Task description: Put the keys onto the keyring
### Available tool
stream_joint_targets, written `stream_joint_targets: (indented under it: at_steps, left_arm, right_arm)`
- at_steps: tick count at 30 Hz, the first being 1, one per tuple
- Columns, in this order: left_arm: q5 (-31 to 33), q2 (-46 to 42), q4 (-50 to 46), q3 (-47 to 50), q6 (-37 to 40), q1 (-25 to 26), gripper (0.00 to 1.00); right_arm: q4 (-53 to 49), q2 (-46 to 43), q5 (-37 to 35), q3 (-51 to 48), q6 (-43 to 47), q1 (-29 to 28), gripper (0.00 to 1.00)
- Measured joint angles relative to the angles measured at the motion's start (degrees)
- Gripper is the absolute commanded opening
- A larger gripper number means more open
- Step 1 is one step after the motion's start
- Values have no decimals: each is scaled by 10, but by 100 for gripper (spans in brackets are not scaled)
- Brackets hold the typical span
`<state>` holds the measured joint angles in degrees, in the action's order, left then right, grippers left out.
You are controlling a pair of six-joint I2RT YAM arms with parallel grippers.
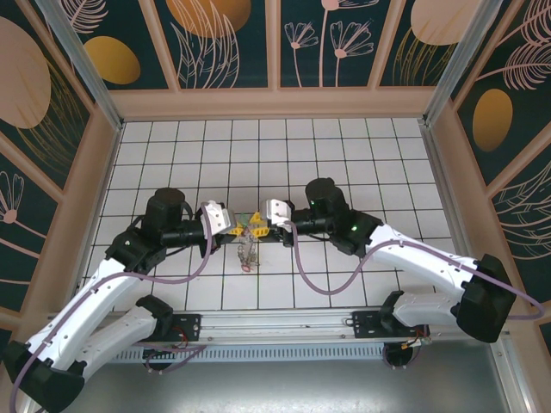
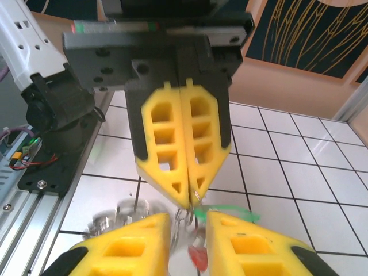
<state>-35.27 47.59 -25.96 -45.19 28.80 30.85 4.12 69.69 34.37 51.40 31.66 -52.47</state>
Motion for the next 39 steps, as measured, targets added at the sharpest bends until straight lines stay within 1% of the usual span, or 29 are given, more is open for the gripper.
stream_joint_targets:
  at_steps: [4, 12, 18, 25, 31, 35, 39]
  left_arm:
    - [7, 16, -21, -9, 11, 0, 0]
    - [6, 21, -27, -13, 19, 0, 0]
    - [-13, 12, -27, -13, 36, 0, 0]
    - [-42, 9, -30, -13, 67, 0, 0]
    - [-66, 3, -35, -13, 98, 0, 0]
    - [-83, -5, -35, -13, 119, 0, 0]
    - [-98, -7, -35, -13, 135, 0, 0]
  right_arm:
    - [-30, 10, 7, 27, 17, 0, 28]
    - [-61, 37, 12, 37, 33, 7, 29]
    - [-85, 38, 29, 37, 59, 23, 29]
    - [-127, 41, 50, 40, 110, 46, 30]
    - [-145, 45, 81, 48, 147, 71, 30]
    - [-151, 56, 109, 62, 163, 67, 30]
    - [-151, 63, 112, 68, 170, 47, 30]
